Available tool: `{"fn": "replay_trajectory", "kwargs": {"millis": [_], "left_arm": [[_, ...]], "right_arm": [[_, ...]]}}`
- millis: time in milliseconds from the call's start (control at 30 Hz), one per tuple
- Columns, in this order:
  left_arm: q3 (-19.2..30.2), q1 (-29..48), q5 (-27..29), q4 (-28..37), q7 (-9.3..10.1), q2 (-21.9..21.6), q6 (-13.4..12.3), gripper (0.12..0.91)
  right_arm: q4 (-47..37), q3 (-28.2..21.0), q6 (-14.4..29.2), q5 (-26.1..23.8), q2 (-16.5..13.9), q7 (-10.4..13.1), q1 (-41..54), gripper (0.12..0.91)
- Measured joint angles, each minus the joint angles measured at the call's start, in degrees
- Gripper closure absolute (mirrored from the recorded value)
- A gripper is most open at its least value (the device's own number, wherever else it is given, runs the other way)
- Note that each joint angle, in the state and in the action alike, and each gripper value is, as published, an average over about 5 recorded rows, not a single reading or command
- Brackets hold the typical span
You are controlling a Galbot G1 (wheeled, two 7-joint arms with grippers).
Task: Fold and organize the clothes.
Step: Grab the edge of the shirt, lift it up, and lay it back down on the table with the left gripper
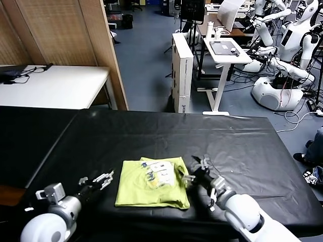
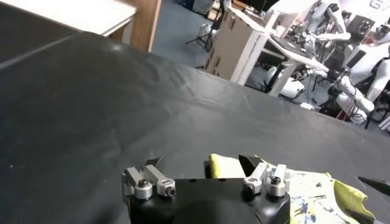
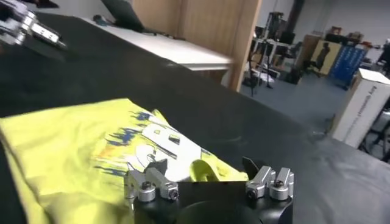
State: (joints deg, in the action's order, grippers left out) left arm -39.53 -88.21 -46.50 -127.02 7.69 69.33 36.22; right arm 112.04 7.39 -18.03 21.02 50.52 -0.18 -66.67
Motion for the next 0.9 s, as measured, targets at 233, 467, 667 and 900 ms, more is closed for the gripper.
{"fn": "replay_trajectory", "kwargs": {"millis": [233,467,667,900], "left_arm": [[2.03,-0.05,5.18,2.87,-5.36,1.59,-7.96,0.123],[4.18,-0.19,11.30,6.44,-8.61,4.52,-14.50,0.123],[5.42,-0.02,13.65,8.28,-9.68,8.64,-16.32,0.123],[5.64,-0.42,14.41,9.48,-10.15,13.03,-17.17,0.123]], "right_arm": [[3.55,6.79,0.00,1.49,-0.98,-1.67,-5.56,0.118],[5.72,11.05,0.16,3.31,-2.13,-1.51,-8.66,0.118],[6.10,12.21,0.22,4.24,-2.26,-1.44,-8.66,0.118],[6.04,12.85,0.36,4.64,-2.35,-1.35,-8.62,0.118]]}}
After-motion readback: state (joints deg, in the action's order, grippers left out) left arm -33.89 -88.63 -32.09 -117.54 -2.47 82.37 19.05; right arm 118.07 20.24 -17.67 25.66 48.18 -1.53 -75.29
